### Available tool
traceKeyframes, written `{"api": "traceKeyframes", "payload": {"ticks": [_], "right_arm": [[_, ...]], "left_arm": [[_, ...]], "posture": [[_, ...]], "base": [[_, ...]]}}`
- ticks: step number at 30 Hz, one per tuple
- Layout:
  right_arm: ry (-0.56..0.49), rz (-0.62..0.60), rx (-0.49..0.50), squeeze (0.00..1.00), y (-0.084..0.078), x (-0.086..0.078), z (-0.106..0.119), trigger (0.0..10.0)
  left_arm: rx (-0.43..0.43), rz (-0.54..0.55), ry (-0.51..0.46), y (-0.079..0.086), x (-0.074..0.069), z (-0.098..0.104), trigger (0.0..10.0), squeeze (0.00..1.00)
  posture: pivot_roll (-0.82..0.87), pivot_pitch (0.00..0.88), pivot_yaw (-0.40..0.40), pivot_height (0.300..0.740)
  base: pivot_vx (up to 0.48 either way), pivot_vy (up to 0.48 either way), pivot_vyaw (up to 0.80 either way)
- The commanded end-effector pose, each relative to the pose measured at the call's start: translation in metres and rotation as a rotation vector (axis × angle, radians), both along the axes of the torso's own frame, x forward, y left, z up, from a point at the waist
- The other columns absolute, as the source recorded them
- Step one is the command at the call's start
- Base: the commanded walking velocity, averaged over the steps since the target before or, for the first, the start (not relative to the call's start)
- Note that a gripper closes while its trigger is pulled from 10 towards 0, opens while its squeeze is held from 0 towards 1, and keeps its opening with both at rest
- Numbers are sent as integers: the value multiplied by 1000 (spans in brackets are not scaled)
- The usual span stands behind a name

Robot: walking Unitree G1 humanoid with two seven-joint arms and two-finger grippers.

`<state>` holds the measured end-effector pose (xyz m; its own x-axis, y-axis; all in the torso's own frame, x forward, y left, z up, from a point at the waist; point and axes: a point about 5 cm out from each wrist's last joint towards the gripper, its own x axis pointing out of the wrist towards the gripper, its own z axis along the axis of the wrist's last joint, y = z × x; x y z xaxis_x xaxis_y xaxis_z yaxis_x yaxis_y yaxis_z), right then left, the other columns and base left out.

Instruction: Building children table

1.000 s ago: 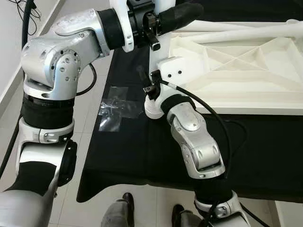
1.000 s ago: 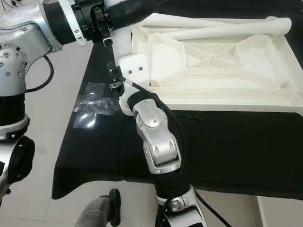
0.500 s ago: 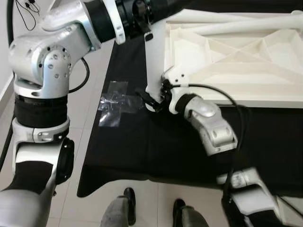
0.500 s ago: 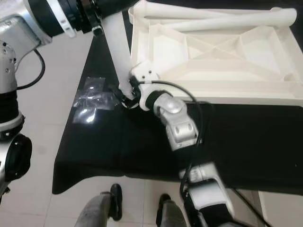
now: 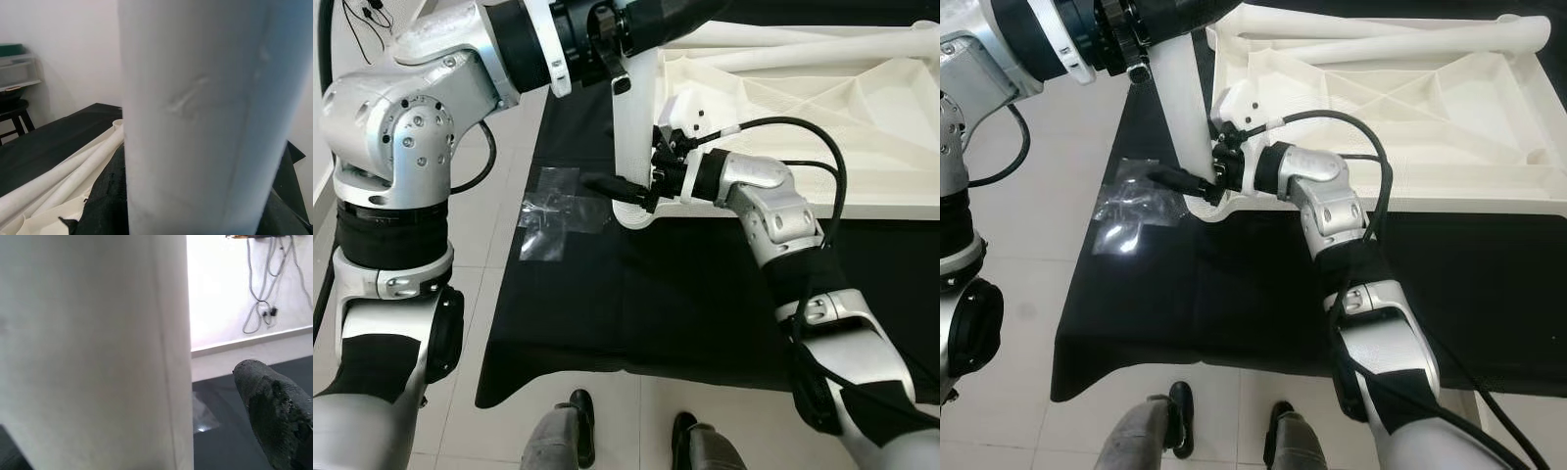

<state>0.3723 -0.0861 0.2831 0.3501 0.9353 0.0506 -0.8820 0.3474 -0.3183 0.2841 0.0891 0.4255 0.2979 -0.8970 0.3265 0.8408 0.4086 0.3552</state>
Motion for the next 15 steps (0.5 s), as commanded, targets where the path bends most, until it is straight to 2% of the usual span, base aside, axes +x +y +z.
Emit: {"api": "traceKeyframes", "payload": {"ticks": [1, 5, 9, 12, 13, 14, 15], "right_arm": [[-25, 52, 18, 0, 8, -1, 8, 10000], [-22, 111, 19, 0, 9, 0, 11, 10000], [59, 344, 78, 0, 19, -13, 14, 10000], [69, 380, 88, 0, 22, -16, 15, 10000], [70, 442, 90, 0, 30, -23, 13, 6157], [70, 442, 90, 0, 30, -23, 13, 6157], [66, 478, 90, 0, 35, -27, 11, 0]], "left_arm": [[41, -84, 24, -10, -5, -6, 0, 0], [53, -130, 7, -10, -7, -5, 0, 0], [65, -331, -80, -6, -22, -1, 0, 0], [69, -371, -86, -5, -24, -1, 0, 0], [78, -456, -105, -7, -27, -1, 0, 0], [78, -456, -105, -7, -27, -1, 0, 0], [86, -519, -103, -11, -27, -2, 0, 0]], "posture": [[191, 311, 40, 740], [190, 312, 38, 740], [181, 313, 33, 740], [181, 313, 33, 740], [173, 310, 33, 740], [173, 310, 33, 740], [171, 308, 34, 740]], "base": [[0, 0, 0], [0, 0, 0], [0, 0, 0], [0, 0, 0], [0, 0, 0], [0, 0, 0], [0, 0, 0]]}}
